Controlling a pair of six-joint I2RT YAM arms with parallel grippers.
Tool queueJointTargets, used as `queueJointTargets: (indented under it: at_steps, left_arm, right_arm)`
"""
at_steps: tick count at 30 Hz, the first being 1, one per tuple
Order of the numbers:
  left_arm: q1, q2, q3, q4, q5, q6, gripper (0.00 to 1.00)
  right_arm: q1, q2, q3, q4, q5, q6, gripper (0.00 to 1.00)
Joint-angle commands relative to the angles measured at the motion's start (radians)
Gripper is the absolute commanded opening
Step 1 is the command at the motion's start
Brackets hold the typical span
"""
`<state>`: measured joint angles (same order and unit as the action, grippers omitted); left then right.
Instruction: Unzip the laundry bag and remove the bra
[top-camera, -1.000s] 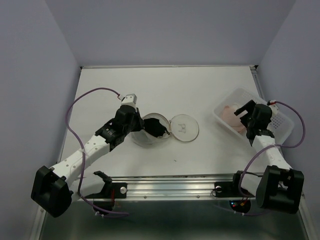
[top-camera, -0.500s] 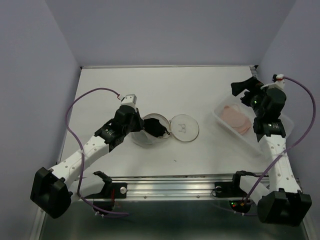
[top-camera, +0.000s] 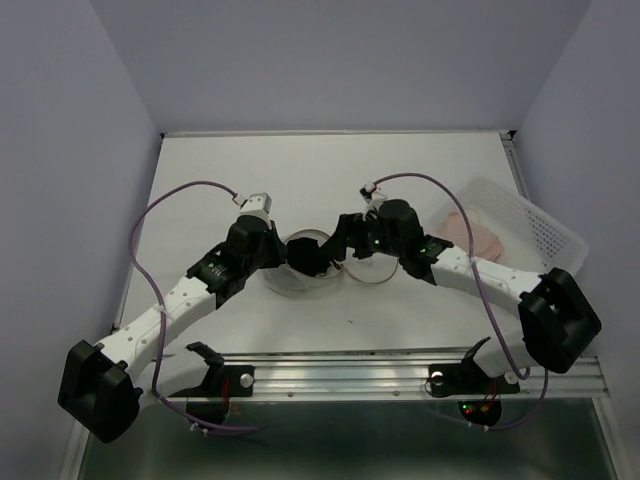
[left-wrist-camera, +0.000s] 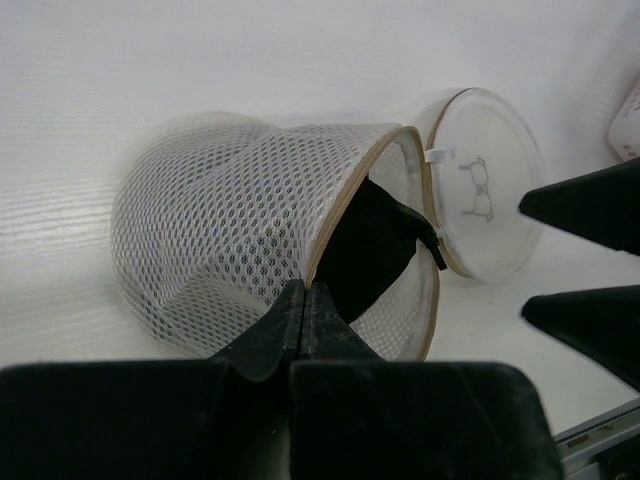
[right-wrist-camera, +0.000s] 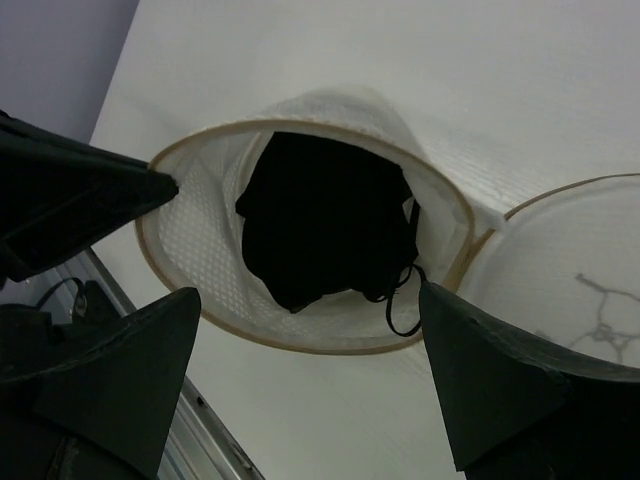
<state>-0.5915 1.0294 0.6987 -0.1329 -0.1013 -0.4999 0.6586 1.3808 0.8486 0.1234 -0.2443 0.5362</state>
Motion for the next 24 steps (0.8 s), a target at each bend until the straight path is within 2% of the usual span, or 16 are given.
queueJointTargets:
  at_steps: [1,6,10,16,24]
  left_arm:
    - [0.005,-0.032,-0.021,0.015,0.011,-0.014,0.00]
    - [0.005,-0.043,-0.034,0.015,0.006,-0.016,0.00]
    - [0.005,-0.046,-0.034,0.007,0.003,-0.015,0.00]
    - [0.005,-0.040,-0.044,0.018,0.015,-0.020,0.00]
    - [0.005,-0.042,-0.056,0.036,0.038,-0.029,0.00]
  right_arm:
    - [0.055,0.079,-0.020,0.168,0.051,-0.015,0.96]
    - [0.093,0.262,0.032,0.188,0.028,-0.044,0.96]
    - [0.093,0.348,0.062,0.191,0.030,-0.068,0.96]
    - [0.127,0.402,0.079,0.262,-0.018,-0.074,0.95]
    - [0.148,0.370,0.089,0.302,-0.019,-0.081,0.91]
